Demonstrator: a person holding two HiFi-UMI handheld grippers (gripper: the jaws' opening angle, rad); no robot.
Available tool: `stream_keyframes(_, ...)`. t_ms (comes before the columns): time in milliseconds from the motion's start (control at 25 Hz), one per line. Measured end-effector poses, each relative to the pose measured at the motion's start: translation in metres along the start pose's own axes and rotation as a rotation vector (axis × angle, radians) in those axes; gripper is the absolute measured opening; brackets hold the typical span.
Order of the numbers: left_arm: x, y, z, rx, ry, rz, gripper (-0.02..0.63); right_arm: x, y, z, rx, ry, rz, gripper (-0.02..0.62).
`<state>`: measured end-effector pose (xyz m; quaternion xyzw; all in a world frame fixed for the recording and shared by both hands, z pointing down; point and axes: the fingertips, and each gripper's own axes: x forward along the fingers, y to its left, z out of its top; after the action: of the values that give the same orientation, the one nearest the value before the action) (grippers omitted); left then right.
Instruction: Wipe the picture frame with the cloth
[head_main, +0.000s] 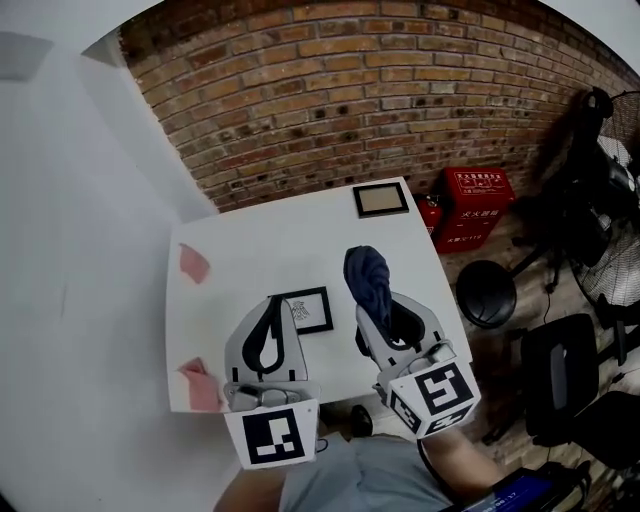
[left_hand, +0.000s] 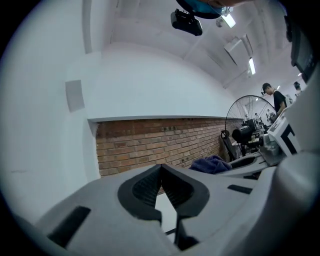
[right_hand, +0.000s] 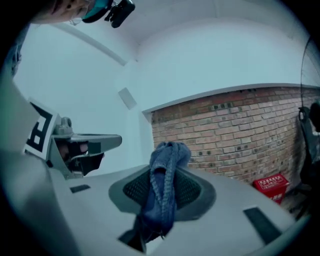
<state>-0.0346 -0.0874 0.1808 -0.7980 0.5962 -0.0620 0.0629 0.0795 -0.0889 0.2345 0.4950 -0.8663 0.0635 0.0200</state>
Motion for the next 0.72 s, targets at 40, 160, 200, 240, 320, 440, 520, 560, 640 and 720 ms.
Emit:
stream_keyframes(40,-0.001,0.001,0.001,-0.002,0.0,0.004,0.009,-0.001,0.002,0.0,-0.007,0.001,0.001,0.114)
stream_keyframes(160,-0.004,0.003,-0.002,-0.009,0.002,0.007,0.009,-0.001,0.006,-0.003,-0.017,0.0,0.003,0.114)
stream_keyframes(200,-0.005,0.003,-0.004,-0.008,0.001,0.005,0.009,-0.001,0.008,-0.004,-0.023,-0.003,0.001,0.112)
stream_keyframes(240,-0.006,0.003,-0.006,-0.003,0.001,0.002,0.009,0.0,0.009,-0.005,-0.032,-0.006,-0.002,0.11)
stream_keyframes(320,-0.008,0.002,-0.008,0.01,0.002,0.0,0.009,-0.001,0.011,-0.005,-0.044,-0.012,-0.005,0.107)
stream_keyframes(440,-0.009,0.003,-0.006,0.016,0.005,0.003,0.009,-0.002,0.012,-0.003,-0.047,-0.016,-0.002,0.107)
stream_keyframes(520,-0.008,0.006,-0.006,0.015,0.006,0.004,0.009,0.0,0.015,-0.004,-0.045,-0.016,0.0,0.107)
stream_keyframes(560,-0.008,0.007,-0.007,0.012,0.006,0.004,0.009,0.0,0.016,-0.005,-0.045,-0.015,0.002,0.107)
stream_keyframes(640,-0.008,0.009,-0.007,0.008,0.004,0.004,0.009,0.001,0.018,-0.006,-0.044,-0.01,0.004,0.107)
stream_keyframes(720,-0.007,0.008,-0.007,0.008,0.005,-0.001,0.009,0.002,0.017,-0.007,-0.043,-0.006,0.002,0.107)
